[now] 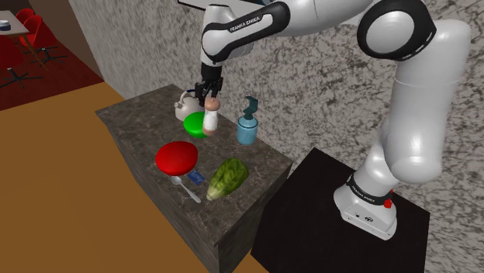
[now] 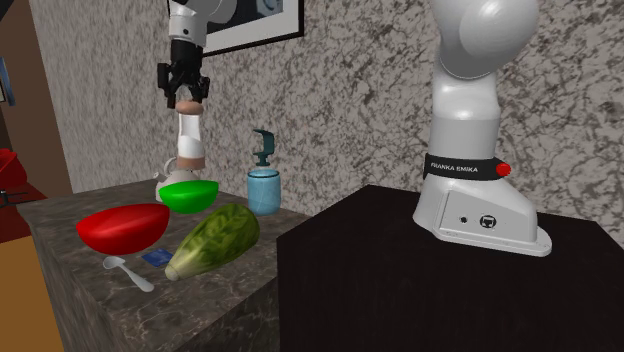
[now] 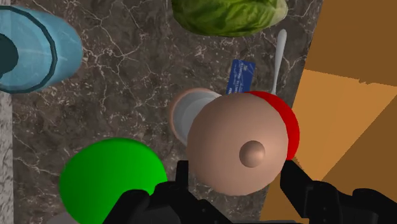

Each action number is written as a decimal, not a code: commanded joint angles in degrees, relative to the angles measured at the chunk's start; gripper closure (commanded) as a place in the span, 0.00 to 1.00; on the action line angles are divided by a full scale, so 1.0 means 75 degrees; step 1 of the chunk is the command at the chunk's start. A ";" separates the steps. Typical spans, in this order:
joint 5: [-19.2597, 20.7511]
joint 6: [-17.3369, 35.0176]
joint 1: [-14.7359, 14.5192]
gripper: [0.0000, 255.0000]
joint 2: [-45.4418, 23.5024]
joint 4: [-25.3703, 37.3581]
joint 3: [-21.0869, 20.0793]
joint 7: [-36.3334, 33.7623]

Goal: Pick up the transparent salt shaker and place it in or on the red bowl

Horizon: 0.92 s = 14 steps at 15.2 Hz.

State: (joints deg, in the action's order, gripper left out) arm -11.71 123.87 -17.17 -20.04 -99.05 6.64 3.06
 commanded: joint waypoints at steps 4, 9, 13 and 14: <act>0.0091 -0.0678 -0.0314 1.00 -0.1080 0.1842 -0.0156 -0.0681; 0.0178 -0.1746 -0.0541 1.00 -0.2613 0.4512 -0.0269 -0.1304; 0.0251 -0.3563 -0.0578 1.00 -0.4964 0.8740 -0.0379 -0.1878; 0.0249 -0.3346 -0.0596 1.00 -0.4820 0.8377 -0.0374 -0.1848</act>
State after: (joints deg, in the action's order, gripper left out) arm -9.94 101.01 -21.61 -52.73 -41.99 3.99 -10.05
